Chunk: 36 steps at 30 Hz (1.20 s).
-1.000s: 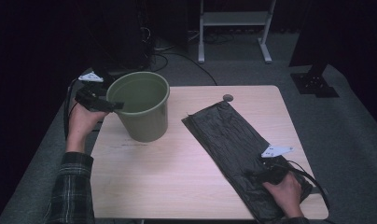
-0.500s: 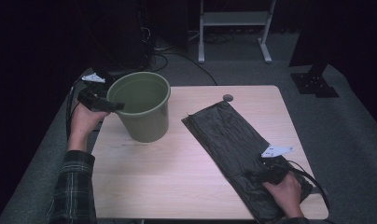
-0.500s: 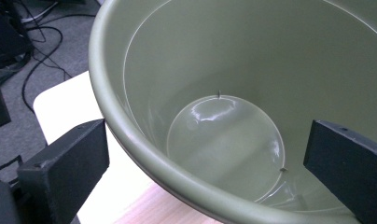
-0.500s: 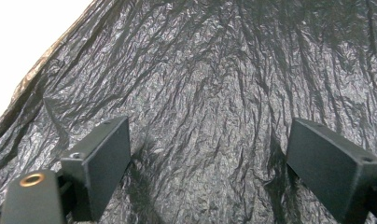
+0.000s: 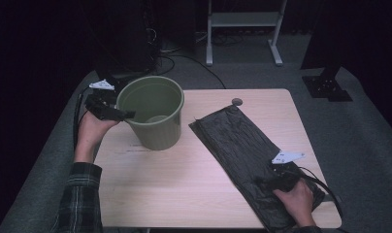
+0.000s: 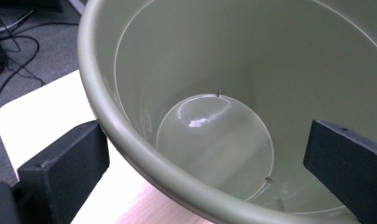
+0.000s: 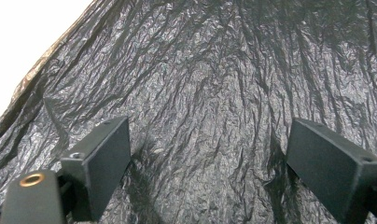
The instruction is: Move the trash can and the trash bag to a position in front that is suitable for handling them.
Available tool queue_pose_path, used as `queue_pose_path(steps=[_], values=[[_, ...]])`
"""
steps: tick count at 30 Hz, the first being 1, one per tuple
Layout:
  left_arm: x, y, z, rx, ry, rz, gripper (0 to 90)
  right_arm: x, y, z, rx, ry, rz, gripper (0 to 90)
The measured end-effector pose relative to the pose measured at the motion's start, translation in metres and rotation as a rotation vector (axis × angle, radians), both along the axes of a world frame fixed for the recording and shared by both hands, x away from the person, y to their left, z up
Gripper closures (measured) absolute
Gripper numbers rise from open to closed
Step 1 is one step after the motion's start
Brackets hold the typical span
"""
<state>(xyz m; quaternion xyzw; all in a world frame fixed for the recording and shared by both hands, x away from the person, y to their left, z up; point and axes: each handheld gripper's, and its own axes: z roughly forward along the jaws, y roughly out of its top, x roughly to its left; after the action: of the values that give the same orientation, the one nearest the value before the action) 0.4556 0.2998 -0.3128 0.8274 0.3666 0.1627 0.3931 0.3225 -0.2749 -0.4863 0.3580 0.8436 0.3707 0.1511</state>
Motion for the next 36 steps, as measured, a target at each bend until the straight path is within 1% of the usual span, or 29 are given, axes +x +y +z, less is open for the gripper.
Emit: queue_pose_path(steps=[4, 9, 13, 16, 19, 22, 25, 30, 36], values=[[-0.003, -0.005, -0.001, -0.004, 0.014, -0.021, 0.0, 0.000, 0.000, 0.000, 0.000, 0.001, 0.000, 12.3], [-0.009, -0.012, -0.004, -0.022, 0.019, -0.048, 0.0, 0.000, 0.000, 0.000, 0.000, 0.001, 0.000, 12.3], [-0.015, -0.019, -0.005, -0.017, 0.012, -0.070, 0.0, 0.000, 0.000, 0.000, 0.000, -0.001, 0.000, 12.3], [-0.021, -0.023, -0.005, -0.010, 0.015, -0.081, 0.0, 0.000, 0.000, 0.000, 0.000, -0.001, 0.001, 12.3], [-0.027, -0.029, -0.005, -0.015, 0.013, -0.100, 0.0, 0.000, 0.000, 0.000, 0.000, 0.000, 0.000, 12.3], [-0.034, -0.035, -0.007, -0.027, 0.010, -0.119, 0.0, 0.000, 0.000, 0.000, 0.000, -0.002, 0.000, 12.3], [-0.042, -0.041, -0.008, -0.041, 0.008, -0.148, 0.0, 0.000, 0.000, 0.000, 0.001, 0.001, -0.001, 12.3], [-0.056, -0.054, -0.008, -0.032, 0.011, -0.184, 0.0, 0.000, 0.000, 0.000, 0.000, 0.000, -0.001, 12.3], [-0.074, -0.072, -0.008, -0.039, 0.014, -0.235, 0.0, 0.000, 0.000, 0.000, 0.000, -0.002, -0.001, 12.3]])
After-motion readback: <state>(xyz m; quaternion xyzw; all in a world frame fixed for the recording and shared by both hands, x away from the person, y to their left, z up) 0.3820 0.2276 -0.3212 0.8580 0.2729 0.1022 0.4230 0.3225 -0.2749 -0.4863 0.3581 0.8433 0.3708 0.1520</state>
